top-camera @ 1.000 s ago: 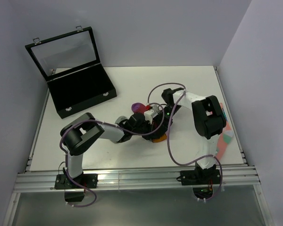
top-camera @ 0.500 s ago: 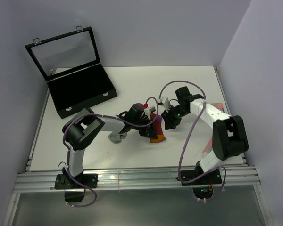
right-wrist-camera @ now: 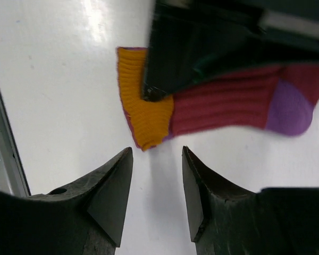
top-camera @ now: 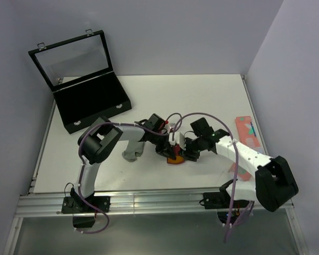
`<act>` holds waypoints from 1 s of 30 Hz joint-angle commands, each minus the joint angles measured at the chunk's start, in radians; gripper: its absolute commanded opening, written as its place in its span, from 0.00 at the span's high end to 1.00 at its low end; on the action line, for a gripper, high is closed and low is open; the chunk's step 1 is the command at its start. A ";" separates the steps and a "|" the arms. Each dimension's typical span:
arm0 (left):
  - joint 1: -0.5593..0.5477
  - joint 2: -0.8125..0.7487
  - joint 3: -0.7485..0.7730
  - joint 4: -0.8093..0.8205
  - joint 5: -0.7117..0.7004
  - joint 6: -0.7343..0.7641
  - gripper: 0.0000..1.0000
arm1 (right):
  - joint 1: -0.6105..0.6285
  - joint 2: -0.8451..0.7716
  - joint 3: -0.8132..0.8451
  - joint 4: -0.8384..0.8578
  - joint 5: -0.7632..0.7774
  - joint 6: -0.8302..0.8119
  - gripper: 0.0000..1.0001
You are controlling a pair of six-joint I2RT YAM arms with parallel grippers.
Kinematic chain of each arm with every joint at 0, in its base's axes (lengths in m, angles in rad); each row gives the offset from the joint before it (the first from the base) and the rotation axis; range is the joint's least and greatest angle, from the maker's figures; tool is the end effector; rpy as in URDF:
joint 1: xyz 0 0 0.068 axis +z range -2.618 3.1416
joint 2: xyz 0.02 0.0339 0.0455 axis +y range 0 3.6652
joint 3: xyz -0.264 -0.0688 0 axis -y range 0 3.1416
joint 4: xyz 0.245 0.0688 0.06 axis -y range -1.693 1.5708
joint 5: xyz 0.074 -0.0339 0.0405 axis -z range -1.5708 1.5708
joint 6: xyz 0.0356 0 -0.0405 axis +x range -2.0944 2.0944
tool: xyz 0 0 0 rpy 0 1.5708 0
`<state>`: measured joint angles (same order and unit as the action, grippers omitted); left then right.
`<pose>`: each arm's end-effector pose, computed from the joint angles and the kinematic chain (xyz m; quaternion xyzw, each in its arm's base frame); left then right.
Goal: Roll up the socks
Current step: Roll the sock at the center of the board.
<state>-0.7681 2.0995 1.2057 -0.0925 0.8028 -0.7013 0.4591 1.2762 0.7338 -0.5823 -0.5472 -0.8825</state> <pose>0.2756 -0.3018 0.1057 -0.1419 -0.8772 0.4554 0.0540 0.1973 0.1182 0.1969 -0.6305 0.6984 0.2129 0.2636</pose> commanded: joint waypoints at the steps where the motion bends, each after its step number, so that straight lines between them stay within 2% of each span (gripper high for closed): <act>1: 0.004 0.079 -0.018 -0.223 -0.024 0.026 1.00 | 0.090 -0.083 -0.065 0.159 0.072 -0.024 0.50; 8: 0.021 0.100 0.018 -0.305 -0.031 0.028 1.00 | 0.187 -0.113 -0.114 0.200 0.110 -0.030 0.47; 20: 0.029 0.131 0.055 -0.340 -0.037 0.029 1.00 | 0.354 -0.103 -0.171 0.266 0.196 0.002 0.48; 30: 0.030 0.132 0.069 -0.358 -0.039 0.040 1.00 | 0.405 -0.009 -0.174 0.318 0.254 0.013 0.50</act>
<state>-0.7364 2.1712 1.2911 -0.3626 0.9253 -0.7101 0.8577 1.2510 0.5636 -0.3138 -0.3214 -0.8795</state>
